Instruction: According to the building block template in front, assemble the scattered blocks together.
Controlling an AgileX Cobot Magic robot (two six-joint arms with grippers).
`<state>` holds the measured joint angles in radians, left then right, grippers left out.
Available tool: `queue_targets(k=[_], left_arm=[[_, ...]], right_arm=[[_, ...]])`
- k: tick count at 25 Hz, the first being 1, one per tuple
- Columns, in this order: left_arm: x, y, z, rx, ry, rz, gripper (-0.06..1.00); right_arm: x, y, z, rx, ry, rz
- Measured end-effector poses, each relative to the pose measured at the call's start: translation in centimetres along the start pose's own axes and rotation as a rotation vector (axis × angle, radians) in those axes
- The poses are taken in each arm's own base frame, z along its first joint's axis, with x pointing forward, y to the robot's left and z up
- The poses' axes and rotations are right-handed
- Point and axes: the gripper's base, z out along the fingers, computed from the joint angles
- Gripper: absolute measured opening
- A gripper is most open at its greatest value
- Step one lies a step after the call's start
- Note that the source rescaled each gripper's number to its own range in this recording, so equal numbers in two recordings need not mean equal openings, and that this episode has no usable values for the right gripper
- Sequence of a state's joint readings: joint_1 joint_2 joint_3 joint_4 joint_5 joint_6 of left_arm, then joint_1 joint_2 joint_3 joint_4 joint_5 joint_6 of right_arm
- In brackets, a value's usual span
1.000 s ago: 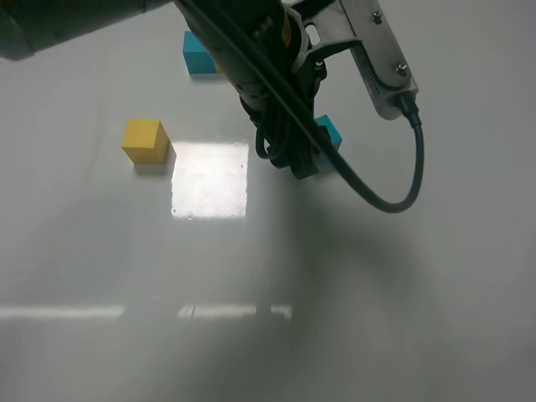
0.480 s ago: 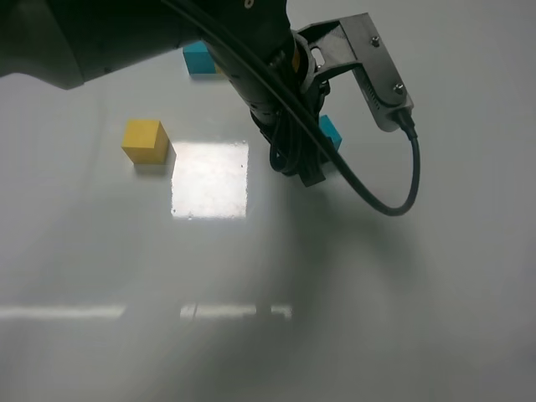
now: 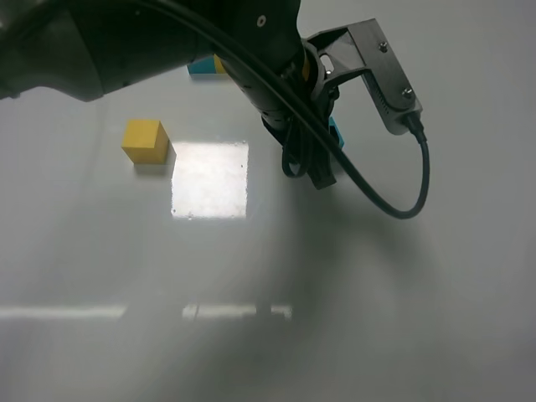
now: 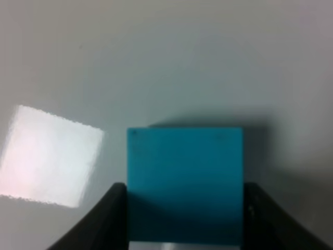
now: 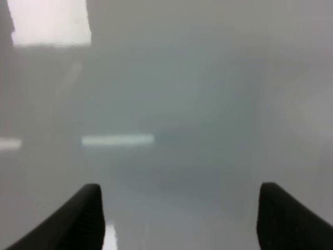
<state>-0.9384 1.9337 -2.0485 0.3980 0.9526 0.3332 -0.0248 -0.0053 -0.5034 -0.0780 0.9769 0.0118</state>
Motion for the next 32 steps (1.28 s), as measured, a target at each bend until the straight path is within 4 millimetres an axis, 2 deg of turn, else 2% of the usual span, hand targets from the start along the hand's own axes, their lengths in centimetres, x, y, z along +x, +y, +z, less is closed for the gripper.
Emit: queue_targets(k=[6, 10, 14, 18, 23, 28, 32], left_arm=[[0.0, 0.1, 0.1, 0.0, -0.001, -0.033, 0.02], [-0.3, 0.8, -0.6, -0.014, 0.025, 0.022, 0.02], [-0.9, 2.2, -3.7, -0.017, 0.059, 0.099, 0.02], [-1.7, 3.3, -7.4, -0.061, 0.006, 0.13, 0.02], [-1.3, 5.1, -13.5, -0.168, -0.064, 0.126, 0.02], [1.6, 5.4, -17.5, -0.186, -0.041, 0.141, 0.02], [5.1, 4.7, -19.0, -0.155, 0.023, 0.143, 0.02]], right_arm=[[0.0, 0.0, 0.0, 0.0, 0.0, 0.0], [0.0, 0.0, 0.0, 0.0, 0.0, 0.0], [0.0, 0.0, 0.0, 0.0, 0.0, 0.0], [0.0, 0.0, 0.0, 0.0, 0.0, 0.0], [0.0, 0.0, 0.0, 0.0, 0.0, 0.0], [0.0, 0.0, 0.0, 0.0, 0.0, 0.0], [0.0, 0.0, 0.0, 0.0, 0.0, 0.0]])
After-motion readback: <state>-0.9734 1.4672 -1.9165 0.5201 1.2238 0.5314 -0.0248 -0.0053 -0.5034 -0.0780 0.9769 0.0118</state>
